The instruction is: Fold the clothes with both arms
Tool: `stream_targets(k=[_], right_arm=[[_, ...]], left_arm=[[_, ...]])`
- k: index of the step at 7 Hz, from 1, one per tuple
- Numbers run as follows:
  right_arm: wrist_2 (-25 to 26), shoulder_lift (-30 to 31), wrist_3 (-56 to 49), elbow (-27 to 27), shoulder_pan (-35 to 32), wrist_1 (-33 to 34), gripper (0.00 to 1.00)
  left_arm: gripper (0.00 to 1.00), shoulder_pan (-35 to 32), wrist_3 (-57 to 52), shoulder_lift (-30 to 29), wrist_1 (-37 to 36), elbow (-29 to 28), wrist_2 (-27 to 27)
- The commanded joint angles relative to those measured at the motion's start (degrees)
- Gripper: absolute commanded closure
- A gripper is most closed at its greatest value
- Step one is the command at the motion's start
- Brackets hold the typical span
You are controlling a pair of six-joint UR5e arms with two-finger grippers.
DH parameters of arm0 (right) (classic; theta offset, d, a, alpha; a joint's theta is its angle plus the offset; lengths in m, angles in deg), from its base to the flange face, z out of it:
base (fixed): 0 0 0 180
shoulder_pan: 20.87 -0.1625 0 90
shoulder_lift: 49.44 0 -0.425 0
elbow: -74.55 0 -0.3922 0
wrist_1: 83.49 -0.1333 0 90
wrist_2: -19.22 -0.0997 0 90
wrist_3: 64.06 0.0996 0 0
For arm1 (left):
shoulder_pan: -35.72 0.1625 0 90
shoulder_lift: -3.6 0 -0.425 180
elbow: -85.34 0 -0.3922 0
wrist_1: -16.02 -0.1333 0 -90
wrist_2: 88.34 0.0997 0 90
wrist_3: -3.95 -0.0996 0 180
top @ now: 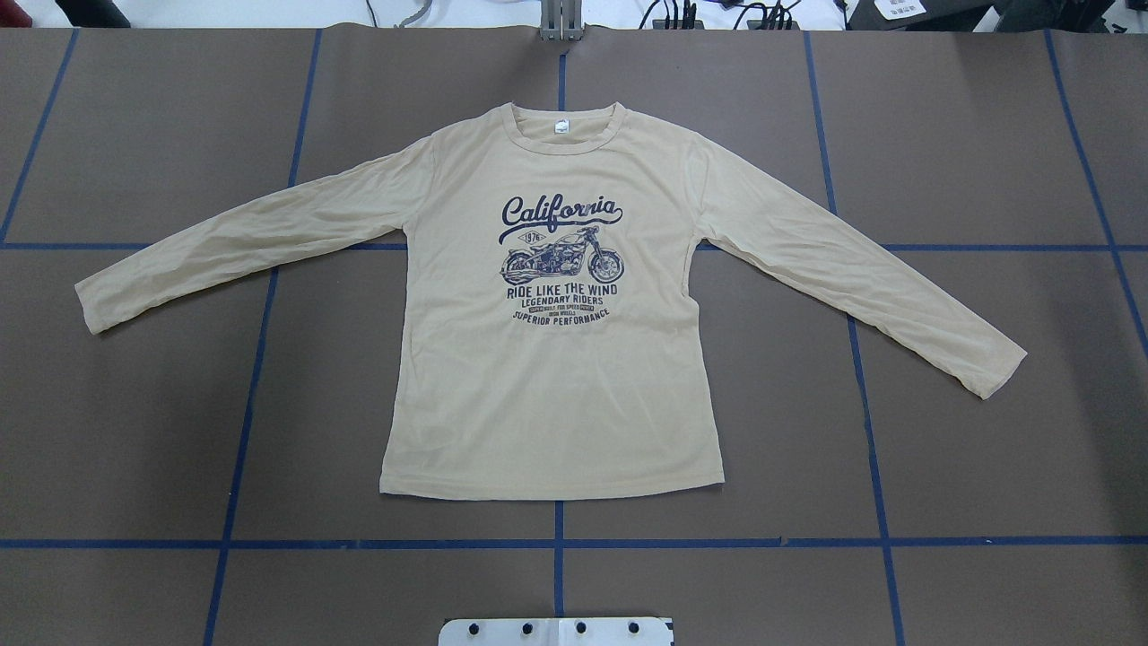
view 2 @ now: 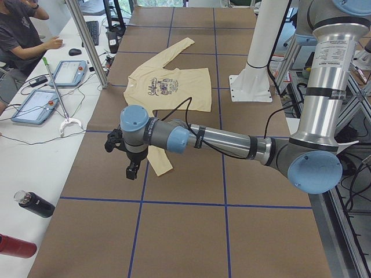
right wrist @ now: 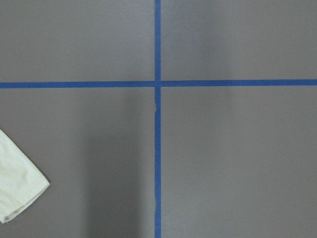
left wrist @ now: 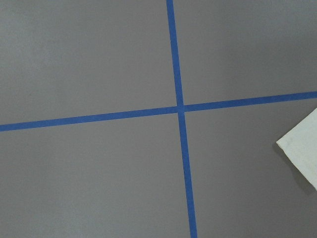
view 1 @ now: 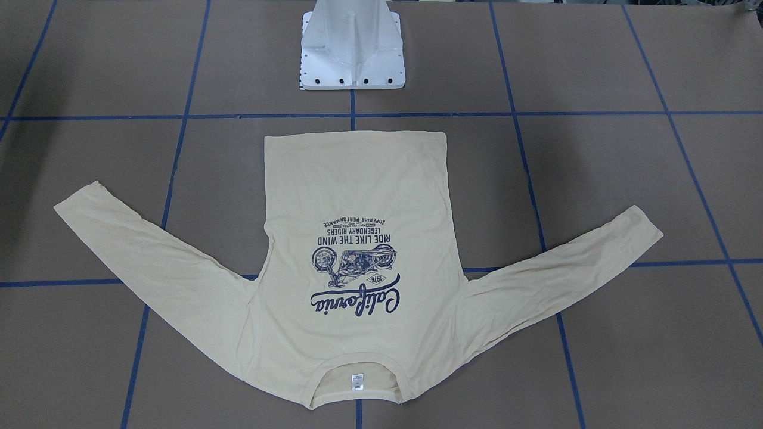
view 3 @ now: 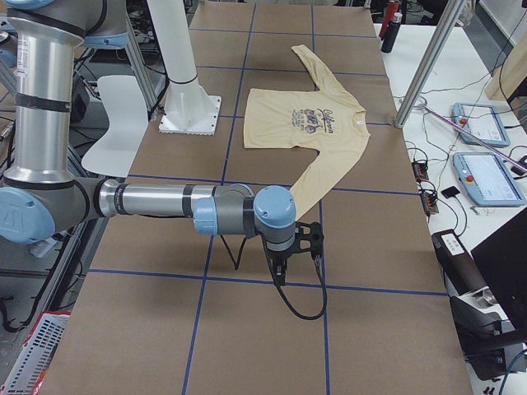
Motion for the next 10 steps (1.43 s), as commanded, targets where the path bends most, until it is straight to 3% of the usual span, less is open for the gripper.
stream_targets(k=[1, 2, 3, 5, 6, 7, 10], right_arm=[[-4.7, -3.5, 7.0, 2.0, 4.5, -2.5, 0.00], [-7.8, -3.5, 7.8, 4.2, 5.3, -7.2, 0.00], [-7.2, -3.9, 9.2, 5.4, 8.7, -9.9, 0.00], [-2.0, -4.5, 25.5, 4.7, 16.1, -17.5, 0.00], [2.4, -2.7, 33.7, 5.0, 20.9, -26.8, 0.00], [4.9, 1.1, 34.4, 5.0, 25.2, -34.1, 0.00], [9.3, 1.1, 42.5, 4.4, 32.5, -35.3, 0.00]], left_arm=[[0.00, 3.1, 0.7, -0.4, 11.6, -0.4, -2.4], [0.00, 3.8, 3.9, -0.7, 13.9, -3.7, -2.4], [0.00, 5.0, 4.2, -1.4, 16.0, -5.3, -2.2], [0.00, 6.7, 7.9, -1.5, 20.3, -8.4, -2.2], [0.00, 7.0, 11.5, -1.5, 22.0, -9.0, -2.1], [0.00, 7.1, 11.8, -1.4, 23.8, -10.3, -2.1], [0.00, 7.1, 12.1, -1.4, 26.2, -11.6, -2.3]])
